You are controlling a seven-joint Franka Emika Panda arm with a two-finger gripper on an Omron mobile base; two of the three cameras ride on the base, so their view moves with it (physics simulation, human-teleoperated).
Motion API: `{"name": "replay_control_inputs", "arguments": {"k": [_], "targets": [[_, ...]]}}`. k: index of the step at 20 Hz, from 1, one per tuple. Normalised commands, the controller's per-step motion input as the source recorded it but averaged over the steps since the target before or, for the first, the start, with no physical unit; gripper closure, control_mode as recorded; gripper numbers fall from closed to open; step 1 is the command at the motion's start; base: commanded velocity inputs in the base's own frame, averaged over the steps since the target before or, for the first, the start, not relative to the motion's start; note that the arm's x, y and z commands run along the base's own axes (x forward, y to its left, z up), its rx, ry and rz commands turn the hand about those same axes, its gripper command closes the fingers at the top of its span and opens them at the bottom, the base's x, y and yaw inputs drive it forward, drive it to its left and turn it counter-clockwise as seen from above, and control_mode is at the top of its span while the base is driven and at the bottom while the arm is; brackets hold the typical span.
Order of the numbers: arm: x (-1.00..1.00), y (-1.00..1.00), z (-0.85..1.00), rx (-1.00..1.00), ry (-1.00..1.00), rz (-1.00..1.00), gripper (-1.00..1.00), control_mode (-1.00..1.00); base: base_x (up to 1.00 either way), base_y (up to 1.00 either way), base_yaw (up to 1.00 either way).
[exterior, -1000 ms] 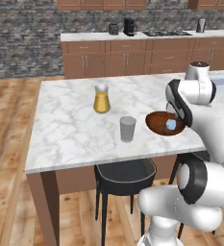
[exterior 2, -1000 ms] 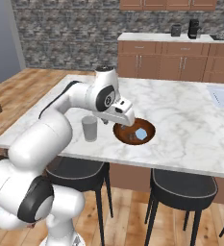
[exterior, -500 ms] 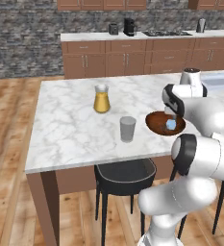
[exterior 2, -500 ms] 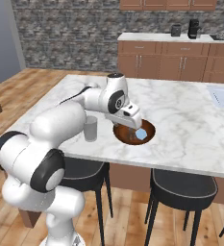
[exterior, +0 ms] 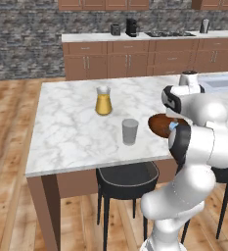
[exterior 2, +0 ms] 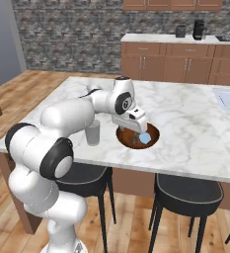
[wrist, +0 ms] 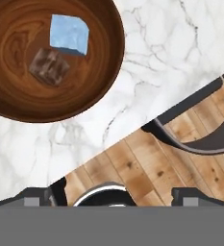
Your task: There are two ice cubes in the ice bowl. Place both ice cubes in the glass cup.
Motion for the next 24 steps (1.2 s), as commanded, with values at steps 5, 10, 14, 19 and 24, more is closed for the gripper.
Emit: {"name": "replay_control_inputs", "arguments": {"k": [5, 10, 14, 19, 24], "targets": [[0.26, -0.02, -0.24, 0.0, 0.0, 0.0, -1.0, -1.0, 0.0, 0.0, 0.0], [0.19, -0.07, -0.32, 0.0, 0.0, 0.0, -1.0, -1.0, 0.0, 0.0, 0.0], [0.17, -0.1, -0.33, 0.0, 0.0, 0.0, -1.0, -1.0, 0.0, 0.0, 0.0], [0.27, -0.07, -0.14, 0.0, 0.0, 0.0, -1.0, -1.0, 0.0, 0.0, 0.0], [0.29, -0.07, -0.2, 0.0, 0.0, 0.0, -1.0, -1.0, 0.0, 0.0, 0.0]]}}
